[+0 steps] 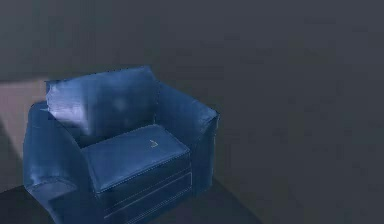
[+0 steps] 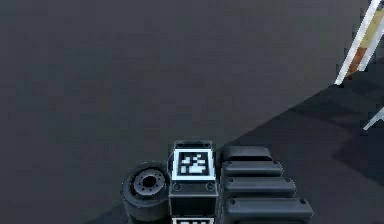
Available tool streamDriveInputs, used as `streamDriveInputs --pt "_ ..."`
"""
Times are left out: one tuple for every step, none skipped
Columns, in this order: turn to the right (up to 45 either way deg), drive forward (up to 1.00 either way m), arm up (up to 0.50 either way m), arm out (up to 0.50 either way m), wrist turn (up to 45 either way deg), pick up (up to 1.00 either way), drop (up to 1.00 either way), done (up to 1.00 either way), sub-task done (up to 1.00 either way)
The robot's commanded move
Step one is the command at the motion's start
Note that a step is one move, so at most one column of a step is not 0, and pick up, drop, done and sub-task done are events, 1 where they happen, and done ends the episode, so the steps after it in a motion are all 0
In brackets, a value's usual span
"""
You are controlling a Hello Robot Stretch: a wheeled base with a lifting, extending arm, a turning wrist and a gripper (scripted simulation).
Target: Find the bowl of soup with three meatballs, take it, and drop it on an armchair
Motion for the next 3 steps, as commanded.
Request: streamDriveInputs --pt "3.0 0.0 0.0 0.0 0.0 0.0 0.0 0.0 0.0" --pt "0.0 0.65 0.0 0.0 0.0 0.0 0.0 0.0 0.0" --pt "18.0 0.0 0.0 0.0 0.0 0.0 0.0 0.0 0.0"
